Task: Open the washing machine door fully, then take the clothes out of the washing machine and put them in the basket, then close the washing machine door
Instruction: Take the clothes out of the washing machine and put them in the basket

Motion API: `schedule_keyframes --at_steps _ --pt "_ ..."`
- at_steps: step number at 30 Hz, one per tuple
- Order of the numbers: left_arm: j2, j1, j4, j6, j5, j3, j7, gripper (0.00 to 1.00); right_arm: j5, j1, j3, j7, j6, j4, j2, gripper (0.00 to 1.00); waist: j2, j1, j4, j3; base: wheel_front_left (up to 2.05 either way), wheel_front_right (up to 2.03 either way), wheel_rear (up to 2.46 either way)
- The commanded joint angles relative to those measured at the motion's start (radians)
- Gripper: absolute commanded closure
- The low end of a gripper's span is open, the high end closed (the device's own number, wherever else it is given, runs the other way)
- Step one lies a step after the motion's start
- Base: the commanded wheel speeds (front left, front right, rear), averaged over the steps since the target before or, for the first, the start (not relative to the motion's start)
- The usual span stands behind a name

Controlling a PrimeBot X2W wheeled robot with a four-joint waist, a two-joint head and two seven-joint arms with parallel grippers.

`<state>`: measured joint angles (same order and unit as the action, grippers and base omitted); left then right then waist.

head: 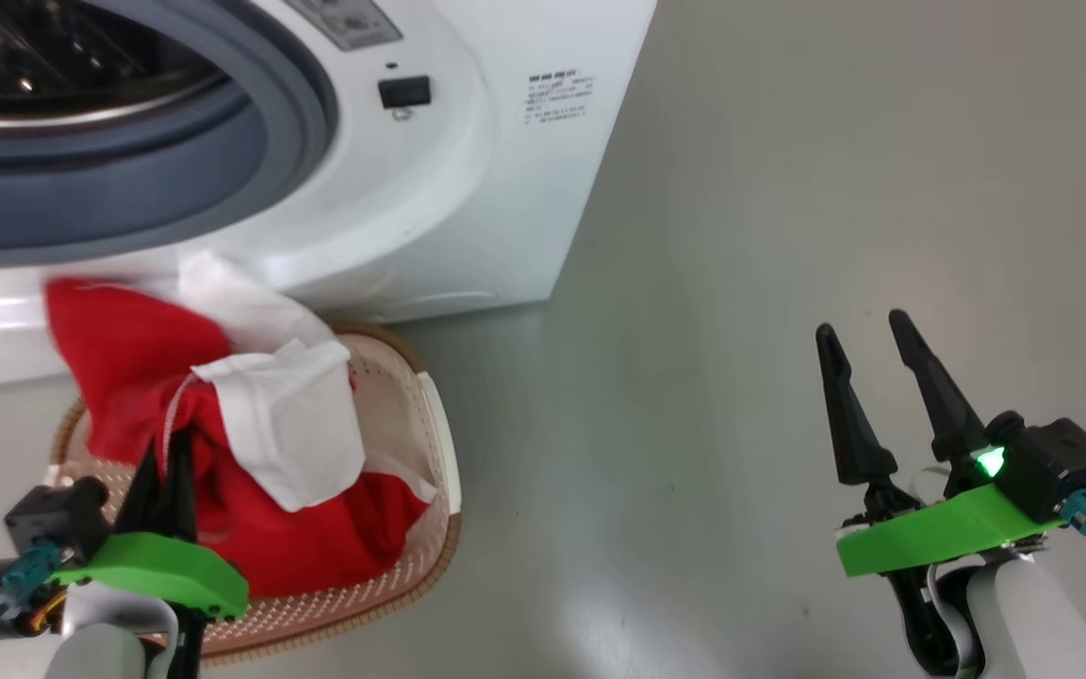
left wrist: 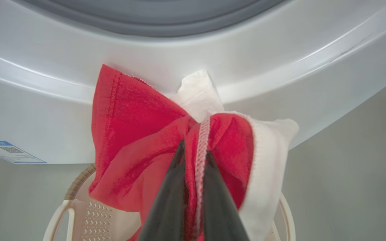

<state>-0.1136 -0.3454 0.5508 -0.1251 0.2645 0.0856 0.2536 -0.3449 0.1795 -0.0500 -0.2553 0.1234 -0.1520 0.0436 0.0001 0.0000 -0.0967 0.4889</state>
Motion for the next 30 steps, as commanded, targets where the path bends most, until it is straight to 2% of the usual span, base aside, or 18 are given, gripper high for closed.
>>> schedule_keyframes --at_steps 1,17,30 --pt "-0.033 -0.025 0.027 -0.006 0.009 0.013 0.008 1.0 0.011 0.014 -0.024 -0.006 0.007 0.031 0.007 0.0 -0.0001 0.0 -0.01 0.053 0.0 0.0 0.0" --pt "-0.063 -0.168 0.251 -0.006 0.039 -0.08 0.008 1.0 0.015 0.056 -0.023 -0.006 0.007 0.051 0.007 0.0 -0.0001 0.0 0.005 0.19 0.0 0.0 0.0" --pt "-0.101 -0.244 0.38 -0.006 0.081 -0.15 0.008 1.0 0.02 0.063 -0.032 -0.006 0.007 0.054 0.007 0.0 -0.0001 0.0 -0.003 0.215 0.0 0.0 0.0"
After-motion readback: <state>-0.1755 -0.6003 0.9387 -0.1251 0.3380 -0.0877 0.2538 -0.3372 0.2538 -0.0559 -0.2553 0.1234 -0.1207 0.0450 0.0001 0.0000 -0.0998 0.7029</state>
